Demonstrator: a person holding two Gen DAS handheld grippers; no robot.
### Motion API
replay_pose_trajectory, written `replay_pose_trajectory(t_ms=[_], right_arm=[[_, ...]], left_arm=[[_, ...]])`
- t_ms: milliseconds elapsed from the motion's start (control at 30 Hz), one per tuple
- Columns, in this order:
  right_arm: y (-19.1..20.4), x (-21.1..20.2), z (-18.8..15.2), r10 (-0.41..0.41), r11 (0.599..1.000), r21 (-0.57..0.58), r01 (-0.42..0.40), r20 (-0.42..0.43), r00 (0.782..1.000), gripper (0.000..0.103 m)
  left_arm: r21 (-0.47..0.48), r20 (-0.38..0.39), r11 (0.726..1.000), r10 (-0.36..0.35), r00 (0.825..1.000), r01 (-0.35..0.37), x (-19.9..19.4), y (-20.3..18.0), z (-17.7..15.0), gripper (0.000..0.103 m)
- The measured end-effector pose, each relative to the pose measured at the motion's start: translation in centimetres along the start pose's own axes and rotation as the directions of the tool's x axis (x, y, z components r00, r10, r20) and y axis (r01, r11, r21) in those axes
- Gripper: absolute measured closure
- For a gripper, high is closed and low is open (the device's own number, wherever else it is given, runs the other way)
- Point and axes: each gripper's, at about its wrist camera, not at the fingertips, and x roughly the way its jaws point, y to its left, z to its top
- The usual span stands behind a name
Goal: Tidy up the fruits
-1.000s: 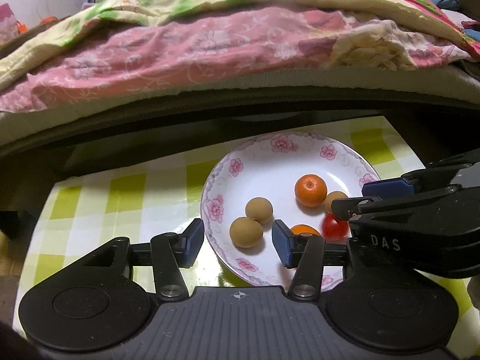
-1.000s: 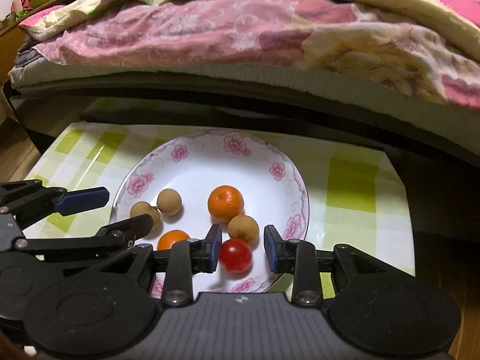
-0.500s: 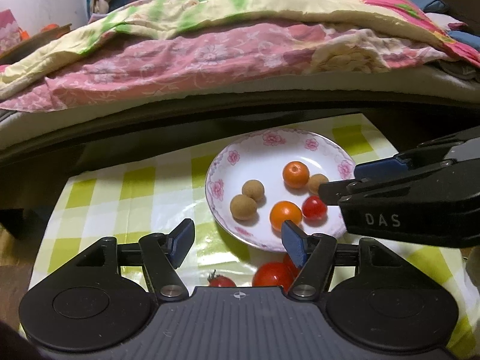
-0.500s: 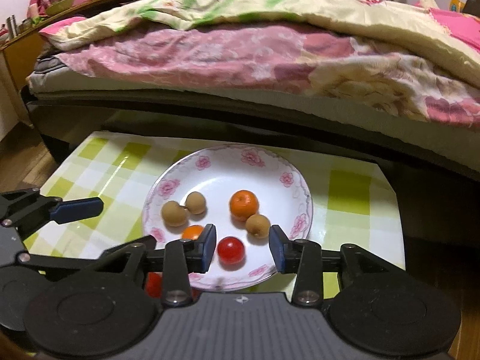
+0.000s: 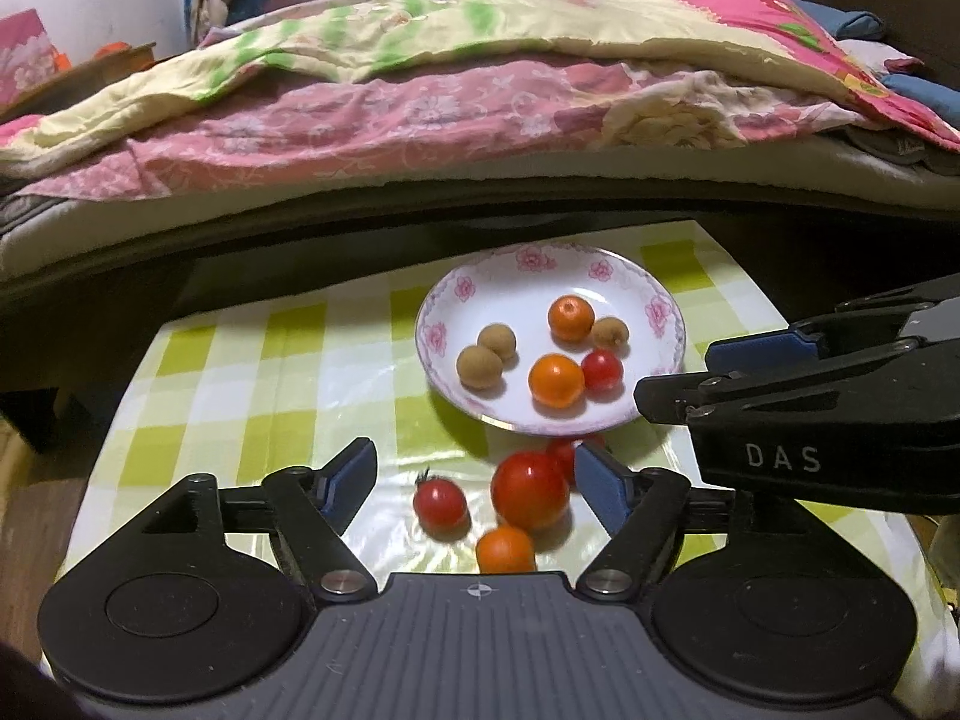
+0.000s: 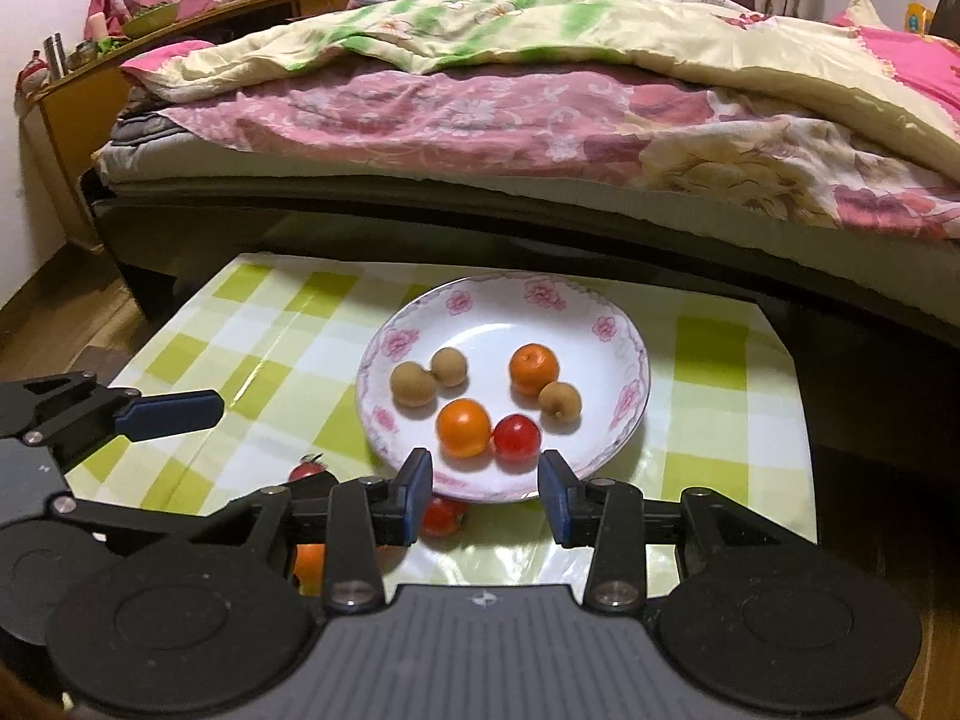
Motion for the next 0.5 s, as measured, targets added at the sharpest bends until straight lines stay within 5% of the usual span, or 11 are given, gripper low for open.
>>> replay_pose_trajectory(t_ms=[500], right_arm=[[2.0,-2.8,-2.7,0.011,1.000,-0.026,-0.011,-0.004,1.000,0.061]], left_arm=[[0.001,-0.015,1.000,0.013,1.000,-0.013,-2.0,-0.6,-2.3,0.017]])
